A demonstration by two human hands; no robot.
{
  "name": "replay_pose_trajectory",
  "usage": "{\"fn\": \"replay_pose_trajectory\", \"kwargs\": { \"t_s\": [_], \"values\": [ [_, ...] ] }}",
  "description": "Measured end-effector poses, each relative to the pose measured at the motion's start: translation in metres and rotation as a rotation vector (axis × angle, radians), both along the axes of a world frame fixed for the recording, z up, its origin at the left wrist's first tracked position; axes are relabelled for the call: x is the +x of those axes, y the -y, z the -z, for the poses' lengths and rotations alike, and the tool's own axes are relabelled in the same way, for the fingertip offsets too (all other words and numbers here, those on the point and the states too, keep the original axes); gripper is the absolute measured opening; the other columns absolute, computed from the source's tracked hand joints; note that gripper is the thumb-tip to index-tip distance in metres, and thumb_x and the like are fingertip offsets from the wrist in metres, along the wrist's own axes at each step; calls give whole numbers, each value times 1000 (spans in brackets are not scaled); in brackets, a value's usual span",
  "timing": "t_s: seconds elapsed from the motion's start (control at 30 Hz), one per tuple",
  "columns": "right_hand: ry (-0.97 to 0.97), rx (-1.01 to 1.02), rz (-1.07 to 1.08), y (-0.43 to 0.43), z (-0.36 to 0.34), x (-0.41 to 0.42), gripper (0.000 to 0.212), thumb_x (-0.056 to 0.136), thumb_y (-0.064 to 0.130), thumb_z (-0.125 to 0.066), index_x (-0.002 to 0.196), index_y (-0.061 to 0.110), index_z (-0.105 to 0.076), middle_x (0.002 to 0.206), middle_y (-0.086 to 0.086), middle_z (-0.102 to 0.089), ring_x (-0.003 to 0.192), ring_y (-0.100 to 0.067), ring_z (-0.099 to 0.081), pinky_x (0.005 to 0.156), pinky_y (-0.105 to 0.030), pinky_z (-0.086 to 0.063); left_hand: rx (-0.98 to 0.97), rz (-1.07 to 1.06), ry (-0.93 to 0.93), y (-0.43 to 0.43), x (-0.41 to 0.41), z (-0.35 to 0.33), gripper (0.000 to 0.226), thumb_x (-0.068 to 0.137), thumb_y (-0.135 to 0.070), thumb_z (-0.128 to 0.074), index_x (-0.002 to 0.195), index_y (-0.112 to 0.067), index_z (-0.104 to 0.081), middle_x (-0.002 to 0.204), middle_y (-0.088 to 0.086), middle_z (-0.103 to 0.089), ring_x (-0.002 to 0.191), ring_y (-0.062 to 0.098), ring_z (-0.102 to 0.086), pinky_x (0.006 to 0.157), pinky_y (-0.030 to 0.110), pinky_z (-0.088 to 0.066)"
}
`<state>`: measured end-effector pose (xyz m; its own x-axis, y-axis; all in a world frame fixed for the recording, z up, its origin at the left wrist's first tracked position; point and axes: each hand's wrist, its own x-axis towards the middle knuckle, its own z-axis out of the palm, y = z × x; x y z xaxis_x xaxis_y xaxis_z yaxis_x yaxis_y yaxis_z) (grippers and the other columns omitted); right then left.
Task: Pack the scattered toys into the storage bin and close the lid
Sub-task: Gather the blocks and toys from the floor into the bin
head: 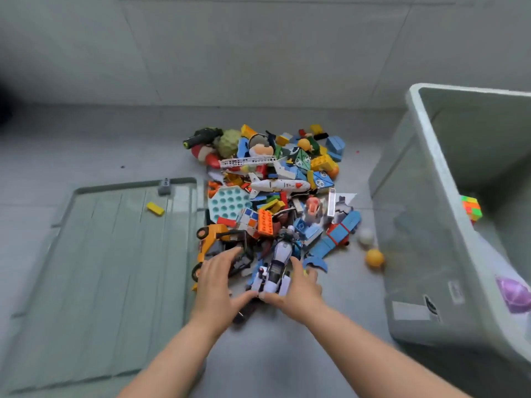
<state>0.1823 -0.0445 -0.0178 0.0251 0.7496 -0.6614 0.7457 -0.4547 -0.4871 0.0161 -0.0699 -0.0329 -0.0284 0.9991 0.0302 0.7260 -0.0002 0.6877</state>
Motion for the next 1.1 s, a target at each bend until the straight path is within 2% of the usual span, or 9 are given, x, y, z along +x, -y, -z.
{"fn": "replay_pose_trajectory", "kwargs": {
  "t_s": [0.13, 0.33, 0.43, 0.53, 0.67, 0.8, 0.87, 1.0, 1.1],
  "values": [
    [-53, 148, 344, 15, 41, -27, 103, 72, 51, -70, 147, 24, -4, 149, -12, -8, 130, -39, -25, 107, -40, -28, -6, -89, -32, 18, -7, 26, 95, 62, -36, -84, 137, -43, -25, 147, 3, -33, 134, 13, -13, 115, 49, -11],
    [-89, 170, 403, 1, 64, -31, 80, 71, 37, -71, 139, 27, -29, 149, -10, -1, 125, -38, -34, 104, -36, -34, -204, -225, -106, -6, -20, 23, 102, 72, -46, -74, 144, -45, -2, 158, -5, 7, 144, 26, 6, 116, 44, -3],
    [-138, 158, 409, -6, 65, -26, 53, 71, 32, -71, 119, 24, -50, 145, -10, -6, 111, -32, -44, 99, -33, -41, -286, -251, -59, -23, -21, 22, 92, 78, -37, -72, 148, -38, -13, 158, -2, 2, 143, 28, -13, 115, 40, -19],
    [-198, 184, 377, -4, 60, -16, 33, 75, 24, -69, 102, 23, -50, 133, -9, -17, 85, -16, -44, 89, -25, -43, -334, -265, -123, -31, -18, 25, 76, 85, -23, -67, 146, -34, -25, 158, 0, -3, 137, 31, -27, 112, 38, -26],
    [-240, 230, 375, 11, 56, -5, 32, 76, 21, -68, 100, 27, -48, 131, -6, -21, 91, -11, -43, 88, -21, -40, -370, -286, -91, -34, -20, 27, 73, 88, -7, -59, 146, -38, -25, 153, 9, -19, 126, 31, -44, 98, 35, -40],
    [-312, 253, 463, 28, 47, 3, 44, 67, 32, -68, 107, 30, -50, 131, 1, -20, 91, -10, -53, 81, -18, -36, -303, -342, 136, -23, -18, 21, 73, 89, -3, -57, 146, -37, -25, 137, 10, -37, 92, 15, -50, 77, 14, -37],
    [-349, 267, 491, 34, 38, 6, 50, 65, 33, -71, 110, 30, -49, 132, 2, -20, 93, -13, -56, 86, -24, -43, -246, -354, 236, -14, -18, 13, 76, 88, -1, -58, 147, -35, -23, 137, 9, -37, 95, 9, -45, 84, 11, -34],
    [-436, 362, 445, 35, -6, 7, 47, 69, 27, -76, 108, 31, -51, 132, 5, -22, 90, 3, -54, 87, -23, -48, -95, -330, 353, -12, -18, -17, 84, 85, 0, -62, 147, -35, -18, 149, -3, -33, 132, 16, -37, 104, 28, -27],
    [-502, 460, 355, 20, -65, 8, 47, 67, 26, -80, 95, 44, -45, 129, 7, -22, 92, 5, -53, 94, -29, -49, -35, -298, 505, -19, -2, -68, 87, 86, -3, -62, 147, -40, -13, 137, -3, -45, 119, 15, -50, 100, 31, -35]
  ]
}}
